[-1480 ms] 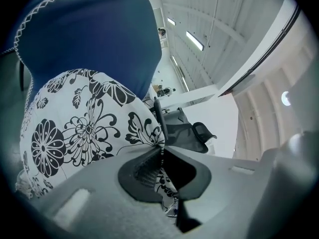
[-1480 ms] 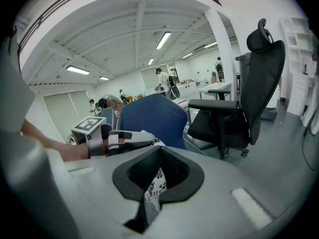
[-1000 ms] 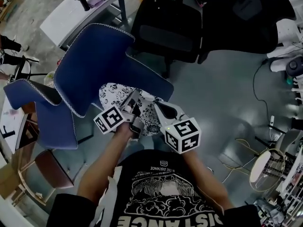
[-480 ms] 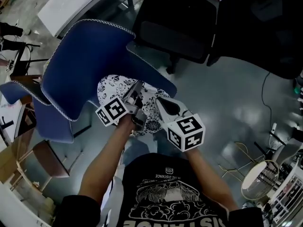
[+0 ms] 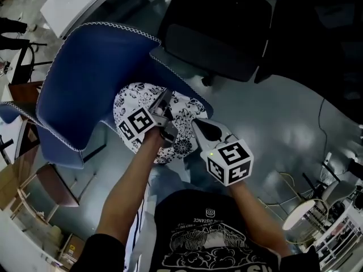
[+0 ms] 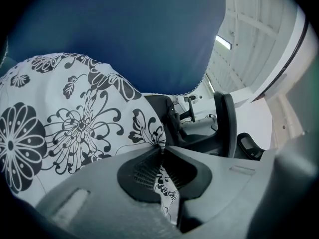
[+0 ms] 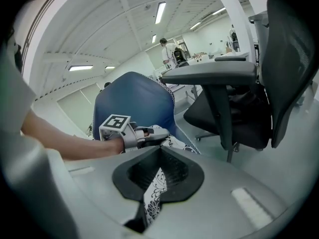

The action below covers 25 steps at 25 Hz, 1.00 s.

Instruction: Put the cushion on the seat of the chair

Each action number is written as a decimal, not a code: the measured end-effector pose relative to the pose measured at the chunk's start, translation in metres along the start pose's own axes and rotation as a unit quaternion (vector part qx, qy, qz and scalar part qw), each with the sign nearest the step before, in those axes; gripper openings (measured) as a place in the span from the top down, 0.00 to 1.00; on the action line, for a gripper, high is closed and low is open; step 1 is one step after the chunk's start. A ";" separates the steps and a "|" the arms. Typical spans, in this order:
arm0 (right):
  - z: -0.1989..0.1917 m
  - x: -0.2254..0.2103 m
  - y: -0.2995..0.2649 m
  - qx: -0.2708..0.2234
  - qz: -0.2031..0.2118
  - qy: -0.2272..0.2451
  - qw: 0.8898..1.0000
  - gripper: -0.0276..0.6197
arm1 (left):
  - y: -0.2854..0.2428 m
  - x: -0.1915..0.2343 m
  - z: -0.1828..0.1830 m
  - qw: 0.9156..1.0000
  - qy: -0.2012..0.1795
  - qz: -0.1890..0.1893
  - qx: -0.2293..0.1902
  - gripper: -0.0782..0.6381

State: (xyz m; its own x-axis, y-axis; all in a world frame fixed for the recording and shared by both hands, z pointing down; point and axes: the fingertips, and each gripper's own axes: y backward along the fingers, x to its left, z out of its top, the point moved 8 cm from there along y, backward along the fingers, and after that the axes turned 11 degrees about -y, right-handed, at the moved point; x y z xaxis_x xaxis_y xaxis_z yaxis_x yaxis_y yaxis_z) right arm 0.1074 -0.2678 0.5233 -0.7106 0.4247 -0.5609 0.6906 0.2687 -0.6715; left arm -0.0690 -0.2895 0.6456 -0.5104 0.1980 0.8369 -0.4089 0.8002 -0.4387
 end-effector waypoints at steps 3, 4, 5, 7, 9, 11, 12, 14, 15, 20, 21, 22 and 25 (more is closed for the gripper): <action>-0.001 -0.009 -0.001 0.013 0.000 0.000 1.000 0.96 | -0.010 0.008 -0.002 1.000 0.004 0.007 0.001 0.86; -0.001 -0.011 -0.001 0.017 0.001 0.001 1.000 0.96 | -0.013 0.010 -0.002 1.000 0.006 0.009 -0.002 0.86; -0.001 -0.014 -0.001 0.020 0.001 0.001 1.000 0.96 | -0.015 0.012 -0.002 1.000 0.010 0.010 -0.005 0.85; 0.000 -0.018 0.000 0.025 0.000 0.003 1.000 0.96 | -0.019 0.015 -0.001 1.000 0.021 0.010 -0.013 0.81; 0.002 -0.024 0.000 0.029 -0.001 0.004 1.000 0.96 | -0.024 0.017 -0.001 0.999 0.031 0.014 -0.018 0.78; 0.004 -0.028 0.000 0.031 -0.002 0.004 1.000 0.96 | -0.027 0.016 -0.001 0.999 0.029 0.018 -0.016 0.78; 0.004 -0.029 0.000 0.031 -0.001 0.005 0.999 0.96 | -0.027 0.015 -0.002 0.999 0.026 0.018 -0.014 0.78; 0.004 -0.026 0.001 0.031 0.000 0.006 0.999 0.96 | -0.023 0.012 -0.002 1.000 0.021 0.016 -0.011 0.78; 0.004 -0.024 0.002 0.030 0.001 0.007 1.000 0.96 | -0.020 0.010 -0.002 1.000 0.021 0.014 -0.010 0.78; 0.010 -0.016 0.001 0.016 0.009 0.014 1.000 0.96 | -0.008 -0.004 0.005 1.000 0.007 -0.002 -0.016 0.78; 0.010 -0.013 0.002 0.014 0.010 0.013 1.000 0.96 | -0.002 -0.009 0.005 1.000 0.003 -0.006 -0.015 0.78; 0.010 -0.010 0.004 0.012 0.010 0.012 1.000 0.96 | 0.003 -0.013 0.004 1.000 -0.002 -0.009 -0.012 0.78; 0.014 -0.001 0.005 -0.004 0.010 0.009 1.000 0.96 | 0.019 -0.027 0.008 0.999 -0.025 -0.023 -0.006 0.78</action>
State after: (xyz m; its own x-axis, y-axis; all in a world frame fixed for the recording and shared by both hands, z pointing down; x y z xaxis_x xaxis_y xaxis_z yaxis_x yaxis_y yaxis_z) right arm 0.1099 -0.2785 0.5139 -0.6945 0.4461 -0.5646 0.7053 0.2665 -0.6570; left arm -0.0695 -0.2844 0.6123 -0.5285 0.1332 0.8384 -0.4233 0.8148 -0.3963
